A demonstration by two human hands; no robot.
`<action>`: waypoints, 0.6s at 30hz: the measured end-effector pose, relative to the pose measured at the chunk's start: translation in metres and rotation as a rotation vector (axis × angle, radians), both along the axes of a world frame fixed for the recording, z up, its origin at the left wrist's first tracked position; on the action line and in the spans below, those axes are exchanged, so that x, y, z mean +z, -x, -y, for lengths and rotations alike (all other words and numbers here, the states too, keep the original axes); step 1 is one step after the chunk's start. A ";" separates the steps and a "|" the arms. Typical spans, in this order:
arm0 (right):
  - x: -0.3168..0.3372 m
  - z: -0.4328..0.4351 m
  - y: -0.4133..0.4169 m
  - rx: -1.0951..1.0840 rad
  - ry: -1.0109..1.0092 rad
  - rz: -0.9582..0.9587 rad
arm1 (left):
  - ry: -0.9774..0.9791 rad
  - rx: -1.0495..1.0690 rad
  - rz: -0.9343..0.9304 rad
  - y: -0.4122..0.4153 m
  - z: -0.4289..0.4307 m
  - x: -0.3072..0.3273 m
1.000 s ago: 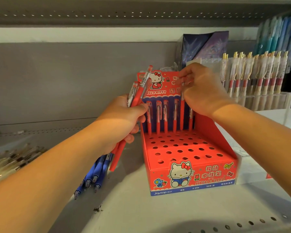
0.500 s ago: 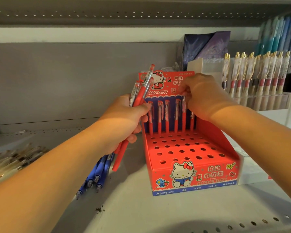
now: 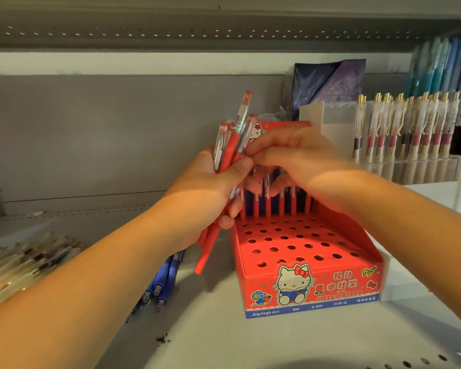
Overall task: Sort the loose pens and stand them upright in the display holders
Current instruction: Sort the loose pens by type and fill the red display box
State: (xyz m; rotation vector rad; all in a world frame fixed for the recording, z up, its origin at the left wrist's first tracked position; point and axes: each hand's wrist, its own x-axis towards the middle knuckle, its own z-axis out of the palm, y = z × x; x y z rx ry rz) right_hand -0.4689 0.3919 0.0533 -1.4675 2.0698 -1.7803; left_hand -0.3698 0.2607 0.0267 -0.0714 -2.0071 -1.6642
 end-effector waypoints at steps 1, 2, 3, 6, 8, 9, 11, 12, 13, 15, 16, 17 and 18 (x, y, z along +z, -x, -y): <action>-0.003 0.001 -0.003 0.079 0.011 0.046 | -0.022 0.001 -0.011 0.000 0.000 0.000; -0.005 0.002 -0.004 0.124 0.021 0.076 | -0.039 0.004 -0.019 0.000 0.000 0.001; -0.007 0.003 -0.004 0.152 0.037 0.105 | -0.049 0.010 -0.024 0.000 0.000 0.001; -0.009 0.003 0.000 0.246 0.073 0.200 | -0.078 0.022 -0.048 0.000 -0.001 0.002; -0.011 0.004 0.000 0.272 0.080 0.197 | -0.087 0.030 -0.057 0.001 -0.001 0.003; -0.012 0.006 0.000 0.258 0.092 0.180 | -0.083 0.036 -0.054 0.001 -0.001 0.003; -0.014 0.008 0.002 0.220 0.127 0.168 | -0.060 0.063 -0.036 0.002 -0.001 0.002; -0.015 0.009 0.002 0.211 0.141 0.168 | -0.051 0.084 -0.026 0.002 -0.001 0.001; -0.014 0.009 0.002 0.203 0.156 0.170 | -0.052 0.103 -0.020 0.002 -0.001 0.001; -0.012 0.008 0.003 0.204 0.209 0.210 | -0.080 0.127 -0.009 0.002 0.000 0.002; -0.010 0.008 0.003 0.208 0.248 0.247 | -0.092 0.143 -0.005 0.002 0.000 0.002; -0.008 0.007 0.004 0.203 0.289 0.281 | -0.089 0.171 -0.004 0.002 0.001 0.003; -0.005 0.007 0.005 0.182 0.326 0.303 | -0.069 0.211 -0.006 0.002 0.002 0.004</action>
